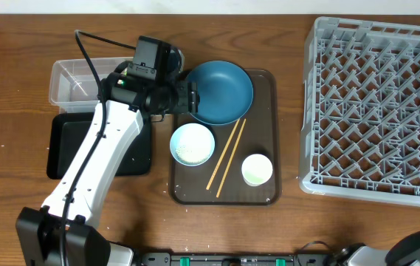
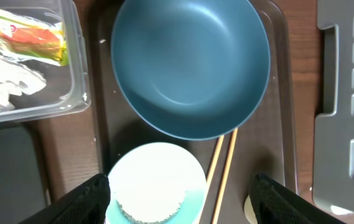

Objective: Sort waste into correct bins and load items into the dishwasher rack

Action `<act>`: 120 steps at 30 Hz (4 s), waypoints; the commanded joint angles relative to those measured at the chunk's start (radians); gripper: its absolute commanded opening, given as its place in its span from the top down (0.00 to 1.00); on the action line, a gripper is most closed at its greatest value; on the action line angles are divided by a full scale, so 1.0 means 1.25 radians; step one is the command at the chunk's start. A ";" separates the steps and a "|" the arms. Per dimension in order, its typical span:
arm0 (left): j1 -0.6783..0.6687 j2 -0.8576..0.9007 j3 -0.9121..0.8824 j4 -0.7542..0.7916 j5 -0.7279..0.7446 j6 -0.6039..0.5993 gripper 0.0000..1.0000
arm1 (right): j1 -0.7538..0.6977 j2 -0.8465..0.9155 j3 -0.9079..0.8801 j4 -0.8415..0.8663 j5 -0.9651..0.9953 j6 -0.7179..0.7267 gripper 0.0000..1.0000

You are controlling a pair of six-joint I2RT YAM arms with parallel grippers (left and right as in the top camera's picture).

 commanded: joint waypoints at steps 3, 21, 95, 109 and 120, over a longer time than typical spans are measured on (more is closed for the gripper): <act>-0.025 0.007 -0.013 -0.026 0.048 0.008 0.26 | 0.113 -0.019 0.005 -0.049 -0.143 -0.078 0.63; -0.313 0.164 -0.060 -0.034 0.074 0.008 0.26 | 0.444 -0.018 0.004 -0.061 0.057 -0.089 0.47; 0.017 0.116 -0.019 0.461 0.850 -0.213 0.94 | 0.738 0.015 0.004 0.200 -0.779 -0.501 0.53; 0.017 0.116 -0.020 0.323 0.570 -0.100 0.54 | 0.737 0.014 0.004 0.189 -0.480 -0.403 0.71; 0.072 0.063 -0.019 0.044 0.143 0.000 0.49 | 0.567 -0.024 0.112 -0.060 0.031 -0.200 0.91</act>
